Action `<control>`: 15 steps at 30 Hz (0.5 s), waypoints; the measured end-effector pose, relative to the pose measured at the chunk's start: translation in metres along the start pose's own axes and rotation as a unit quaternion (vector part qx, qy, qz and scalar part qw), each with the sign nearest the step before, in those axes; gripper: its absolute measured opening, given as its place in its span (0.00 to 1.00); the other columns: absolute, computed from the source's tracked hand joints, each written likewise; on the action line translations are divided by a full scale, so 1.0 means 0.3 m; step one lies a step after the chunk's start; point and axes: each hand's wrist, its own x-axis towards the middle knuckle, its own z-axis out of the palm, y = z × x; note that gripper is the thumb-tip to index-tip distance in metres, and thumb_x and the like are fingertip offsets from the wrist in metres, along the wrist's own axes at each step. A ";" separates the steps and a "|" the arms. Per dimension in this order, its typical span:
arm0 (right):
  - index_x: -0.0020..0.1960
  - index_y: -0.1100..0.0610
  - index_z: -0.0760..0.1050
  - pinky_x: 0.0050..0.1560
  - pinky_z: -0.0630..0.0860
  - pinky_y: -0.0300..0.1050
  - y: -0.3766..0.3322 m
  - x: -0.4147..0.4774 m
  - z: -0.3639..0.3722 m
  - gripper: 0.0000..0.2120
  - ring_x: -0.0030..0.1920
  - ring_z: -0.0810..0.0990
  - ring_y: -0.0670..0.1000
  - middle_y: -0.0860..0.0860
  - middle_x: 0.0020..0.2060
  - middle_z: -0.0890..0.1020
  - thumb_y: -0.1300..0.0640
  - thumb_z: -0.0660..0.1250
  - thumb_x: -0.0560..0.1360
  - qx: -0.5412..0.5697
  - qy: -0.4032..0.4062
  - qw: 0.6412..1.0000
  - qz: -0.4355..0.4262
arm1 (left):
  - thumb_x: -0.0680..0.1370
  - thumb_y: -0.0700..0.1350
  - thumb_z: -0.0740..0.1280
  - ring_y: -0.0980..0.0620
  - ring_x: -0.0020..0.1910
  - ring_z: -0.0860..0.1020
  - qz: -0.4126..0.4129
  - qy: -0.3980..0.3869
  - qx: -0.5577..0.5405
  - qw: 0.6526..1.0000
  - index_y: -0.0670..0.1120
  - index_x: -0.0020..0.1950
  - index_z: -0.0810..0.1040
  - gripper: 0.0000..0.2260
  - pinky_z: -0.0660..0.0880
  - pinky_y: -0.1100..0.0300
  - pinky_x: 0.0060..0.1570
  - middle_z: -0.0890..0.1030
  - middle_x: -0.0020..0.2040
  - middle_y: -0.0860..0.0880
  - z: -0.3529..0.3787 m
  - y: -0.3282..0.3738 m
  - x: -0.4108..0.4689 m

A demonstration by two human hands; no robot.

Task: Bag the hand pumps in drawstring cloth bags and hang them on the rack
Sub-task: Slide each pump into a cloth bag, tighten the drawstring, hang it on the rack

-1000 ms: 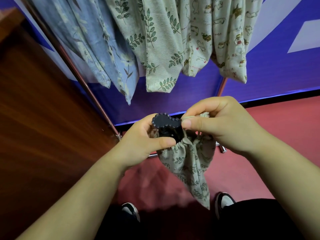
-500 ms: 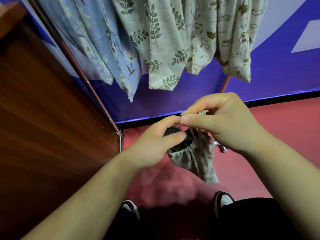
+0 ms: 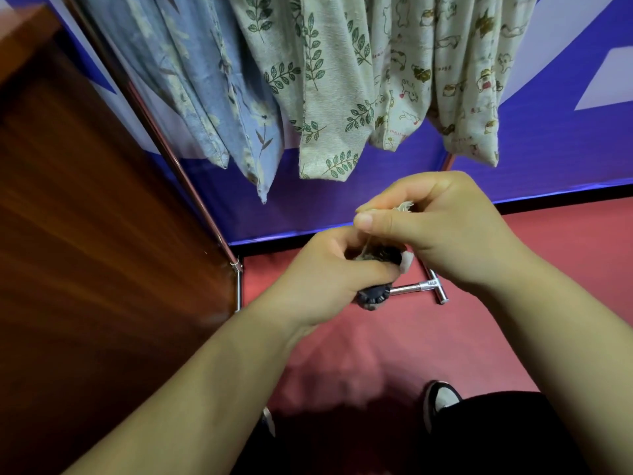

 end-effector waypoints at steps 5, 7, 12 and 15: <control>0.37 0.51 0.83 0.40 0.76 0.42 0.011 0.007 -0.045 0.06 0.34 0.78 0.49 0.49 0.32 0.83 0.58 0.79 0.68 0.058 0.022 0.998 0.012 | 0.71 0.47 0.73 0.55 0.36 0.75 0.014 0.006 0.039 0.999 0.50 0.39 0.83 0.02 0.72 0.60 0.43 0.79 0.36 0.52 -0.029 0.044 -0.015; 0.38 0.52 0.81 0.36 0.72 0.41 0.021 0.000 -0.061 0.07 0.31 0.72 0.48 0.49 0.29 0.76 0.55 0.79 0.65 0.084 0.011 0.996 0.026 | 0.72 0.53 0.73 0.52 0.36 0.73 0.018 0.032 0.079 0.996 0.47 0.39 0.81 0.10 0.69 0.52 0.43 0.76 0.36 0.50 -0.032 0.053 -0.018; 0.40 0.52 0.81 0.35 0.66 0.38 -0.019 -0.060 -0.147 0.07 0.31 0.68 0.48 0.52 0.30 0.74 0.61 0.78 0.68 0.095 -0.033 0.994 0.033 | 0.75 0.53 0.70 0.50 0.32 0.71 0.063 0.091 0.168 0.980 0.45 0.39 0.79 0.12 0.69 0.52 0.37 0.76 0.32 0.42 0.006 0.167 -0.038; 0.43 0.52 0.81 0.39 0.72 0.35 -0.079 -0.102 -0.220 0.09 0.33 0.75 0.46 0.49 0.31 0.78 0.66 0.73 0.74 0.078 -0.012 0.997 0.006 | 0.80 0.47 0.70 0.57 0.28 0.69 0.106 0.091 0.261 0.955 0.47 0.39 0.78 0.10 0.67 0.56 0.35 0.74 0.27 0.54 0.050 0.286 -0.035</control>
